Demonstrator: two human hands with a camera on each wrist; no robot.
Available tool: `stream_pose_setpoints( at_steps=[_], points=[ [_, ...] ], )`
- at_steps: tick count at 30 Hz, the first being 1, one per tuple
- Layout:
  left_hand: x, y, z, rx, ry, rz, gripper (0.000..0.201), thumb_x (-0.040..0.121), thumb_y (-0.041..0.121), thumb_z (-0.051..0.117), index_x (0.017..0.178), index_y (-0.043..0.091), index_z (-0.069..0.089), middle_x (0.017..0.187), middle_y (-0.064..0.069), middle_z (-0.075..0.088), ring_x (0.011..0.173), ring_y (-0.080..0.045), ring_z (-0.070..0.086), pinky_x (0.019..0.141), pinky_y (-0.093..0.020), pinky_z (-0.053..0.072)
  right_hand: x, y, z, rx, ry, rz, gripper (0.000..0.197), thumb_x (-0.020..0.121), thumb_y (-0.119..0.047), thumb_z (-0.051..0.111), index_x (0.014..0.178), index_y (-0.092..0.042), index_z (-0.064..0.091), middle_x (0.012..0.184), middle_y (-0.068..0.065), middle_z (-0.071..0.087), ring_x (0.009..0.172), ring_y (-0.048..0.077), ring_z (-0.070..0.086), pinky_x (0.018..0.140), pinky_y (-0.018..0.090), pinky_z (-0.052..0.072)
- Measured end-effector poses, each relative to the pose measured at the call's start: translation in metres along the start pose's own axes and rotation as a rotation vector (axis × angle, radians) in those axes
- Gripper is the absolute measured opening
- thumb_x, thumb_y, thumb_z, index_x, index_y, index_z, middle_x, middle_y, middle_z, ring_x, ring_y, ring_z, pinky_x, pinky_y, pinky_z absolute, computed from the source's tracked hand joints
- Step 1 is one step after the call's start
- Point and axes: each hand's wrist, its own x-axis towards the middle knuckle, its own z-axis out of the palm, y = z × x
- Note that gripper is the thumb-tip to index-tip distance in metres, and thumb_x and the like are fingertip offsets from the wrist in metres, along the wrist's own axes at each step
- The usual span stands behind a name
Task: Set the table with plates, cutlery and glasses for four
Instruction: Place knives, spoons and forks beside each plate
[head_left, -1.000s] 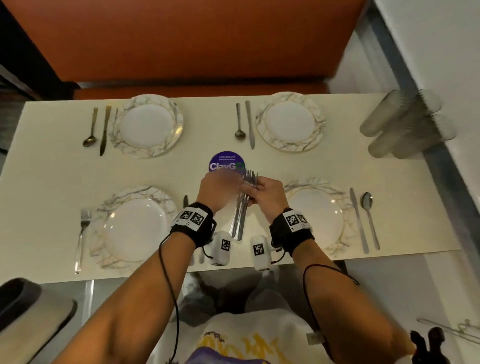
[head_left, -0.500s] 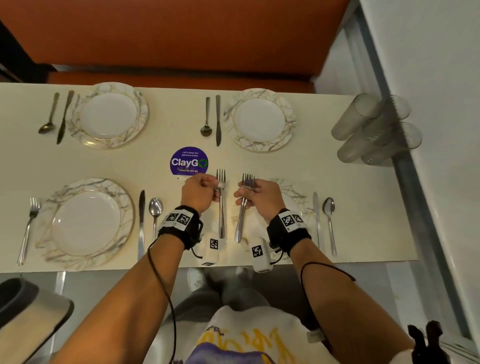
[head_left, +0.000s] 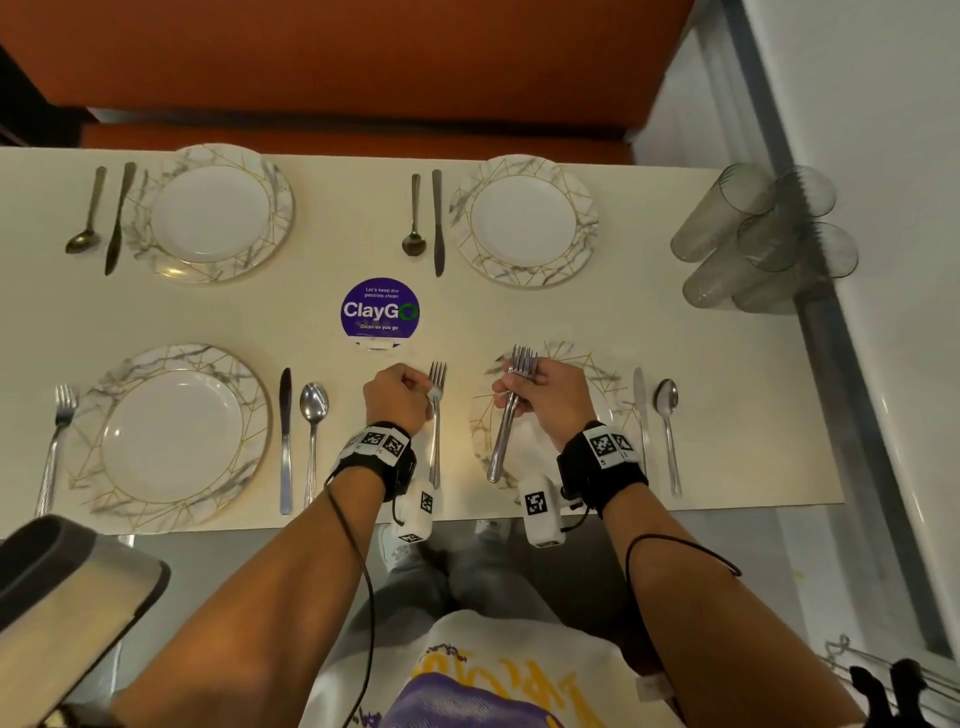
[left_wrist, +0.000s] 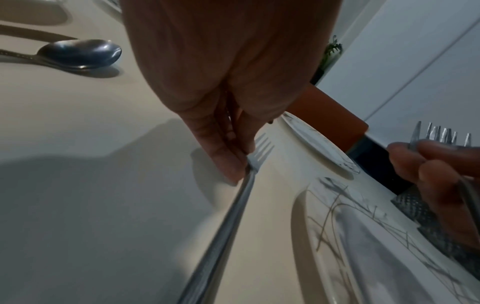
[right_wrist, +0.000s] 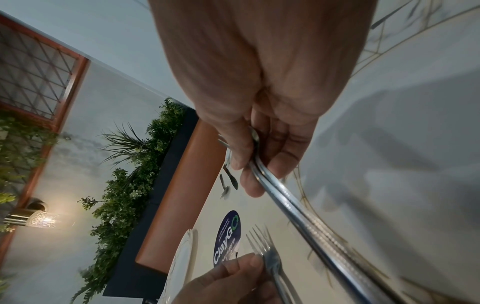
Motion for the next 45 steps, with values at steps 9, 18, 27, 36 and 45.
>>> stream_pose_setpoints(
  at_steps=[9,18,27,36,45],
  points=[
    [-0.015,-0.009,0.004,0.032,-0.009,0.076,0.015,0.09,0.023,0.077,0.096,0.011,0.071,0.085,-0.003,0.07,0.076,-0.013,0.061,0.067,-0.014,0.043,-0.001,0.003,-0.007,-0.02,0.008,-0.01,0.01,0.094,-0.003,0.068,0.103,-0.008,0.072,0.089,0.017,0.078,0.078,0.035,0.076,0.065,0.036,0.054],
    [-0.03,-0.016,0.017,0.023,-0.119,0.039,0.011,0.088,0.015,0.081,0.087,0.009,0.072,0.076,-0.01,0.074,0.06,-0.019,0.069,0.052,-0.011,0.051,-0.006,0.001,-0.005,-0.004,0.004,-0.011,0.013,0.095,-0.002,0.068,0.106,-0.006,0.072,0.09,0.018,0.078,0.077,0.033,0.076,0.061,0.03,0.054],
    [-0.035,-0.017,0.021,-0.056,-0.113,-0.002,0.013,0.087,0.014,0.082,0.091,0.005,0.072,0.076,-0.013,0.075,0.06,-0.023,0.072,0.062,-0.032,0.064,-0.01,0.008,-0.01,-0.017,0.015,0.002,0.011,0.096,-0.005,0.068,0.105,-0.007,0.072,0.089,0.015,0.079,0.079,0.035,0.077,0.07,0.04,0.057],
    [-0.044,-0.007,0.008,0.004,0.003,0.112,0.019,0.092,0.033,0.073,0.086,0.015,0.071,0.077,0.002,0.071,0.071,-0.009,0.063,0.066,-0.018,0.048,-0.013,0.0,-0.005,-0.021,0.015,-0.017,0.011,0.095,-0.004,0.067,0.105,-0.007,0.072,0.089,0.015,0.079,0.078,0.033,0.076,0.068,0.038,0.056],
    [-0.056,0.046,-0.015,-0.186,-0.56,0.166,0.017,0.096,0.023,0.072,0.105,0.009,0.075,0.088,-0.005,0.078,0.077,-0.017,0.071,0.074,-0.033,0.06,-0.013,-0.04,0.018,0.043,0.036,-0.087,0.015,0.095,-0.004,0.068,0.11,-0.003,0.071,0.092,0.014,0.079,0.078,0.025,0.073,0.069,0.035,0.058]
  ],
)
